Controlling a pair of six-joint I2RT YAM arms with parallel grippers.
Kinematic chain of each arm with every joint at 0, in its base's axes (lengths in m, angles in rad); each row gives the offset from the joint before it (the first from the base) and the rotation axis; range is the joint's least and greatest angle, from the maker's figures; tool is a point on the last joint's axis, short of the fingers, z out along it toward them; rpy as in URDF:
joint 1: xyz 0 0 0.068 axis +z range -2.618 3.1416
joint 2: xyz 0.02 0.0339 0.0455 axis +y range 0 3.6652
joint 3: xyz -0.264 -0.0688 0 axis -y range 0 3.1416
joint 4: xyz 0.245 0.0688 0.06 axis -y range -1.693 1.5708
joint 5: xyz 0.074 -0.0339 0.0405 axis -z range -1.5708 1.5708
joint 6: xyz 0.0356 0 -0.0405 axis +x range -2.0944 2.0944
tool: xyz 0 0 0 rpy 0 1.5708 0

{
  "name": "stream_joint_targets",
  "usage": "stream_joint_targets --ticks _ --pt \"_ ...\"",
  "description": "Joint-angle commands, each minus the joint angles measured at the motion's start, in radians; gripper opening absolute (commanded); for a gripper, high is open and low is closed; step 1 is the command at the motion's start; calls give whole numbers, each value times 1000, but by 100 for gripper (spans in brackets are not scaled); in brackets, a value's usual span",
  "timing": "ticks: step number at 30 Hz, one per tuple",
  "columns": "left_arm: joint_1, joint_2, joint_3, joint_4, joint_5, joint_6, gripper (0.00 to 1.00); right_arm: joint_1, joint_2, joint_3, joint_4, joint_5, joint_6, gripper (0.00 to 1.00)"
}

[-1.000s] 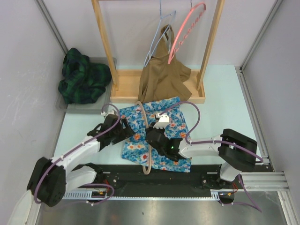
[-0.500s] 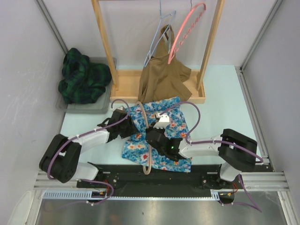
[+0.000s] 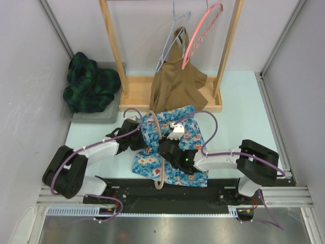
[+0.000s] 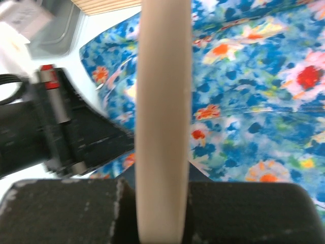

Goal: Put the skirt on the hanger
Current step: Place skirt on hanger

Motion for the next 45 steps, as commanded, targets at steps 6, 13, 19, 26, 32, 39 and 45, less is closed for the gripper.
stream_joint_targets --ticks 6,13,19,26,32,39,45 --pt "-10 -270 29 -219 -72 50 0 -1 -62 1 -69 115 23 0" --pt "-10 -395 19 -315 -171 53 0 -3 -100 1 -115 162 6 0" --pt "-10 -400 14 -329 -227 47 0 -10 -125 1 -130 161 -37 0" --pt "-10 -391 -11 -282 -155 48 0 -1 -131 1 -61 90 -172 0" --pt "-11 -401 -4 -306 -184 50 0 19 -183 1 -110 104 -195 0" --pt "-10 -415 -21 -309 -175 48 4 33 -235 1 -120 45 -282 0" --pt "-10 -427 -11 -347 -185 50 5 62 -316 1 -233 32 -246 0"
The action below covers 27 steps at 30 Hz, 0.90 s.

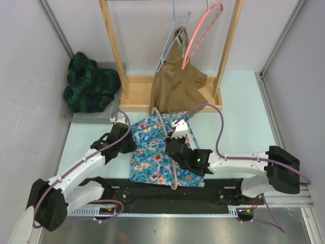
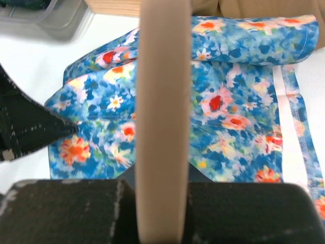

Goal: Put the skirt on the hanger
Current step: Place skirt on hanger

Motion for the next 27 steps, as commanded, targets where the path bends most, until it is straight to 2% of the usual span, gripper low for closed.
stream_joint_targets --ticks 1,4,5,6,7,8,11,15,18,22,25,27 --pt "-4 -40 1 -28 -10 15 2 32 -112 2 -104 26 6 0" --pt "-3 -70 -19 -36 16 18 0 52 -185 2 -146 24 -9 0" --pt "-3 -82 -26 -29 24 17 6 61 -205 2 -151 12 -26 0" --pt "-3 -84 -31 -31 33 16 17 61 -236 2 -154 3 -36 0" --pt "-3 -87 -34 -31 39 16 34 65 -251 2 -155 -8 -46 0" --pt "-3 -91 -34 -28 46 18 63 66 -267 2 -156 -37 -58 0" --pt "-4 -110 -10 -11 85 56 83 67 -305 8 -160 -107 -96 0" --pt "-3 -178 87 -40 63 102 87 64 -330 54 -229 -177 -170 0" --pt "-1 -228 151 -8 53 150 88 38 -380 88 -295 -291 -217 0" --pt "-1 -283 153 139 121 233 88 -149 -477 140 -411 -625 -276 0" --pt "-3 -245 162 178 203 239 86 -247 -515 228 -537 -732 -323 0" --pt "-3 -213 162 191 276 236 85 -264 -520 300 -620 -749 -374 0"
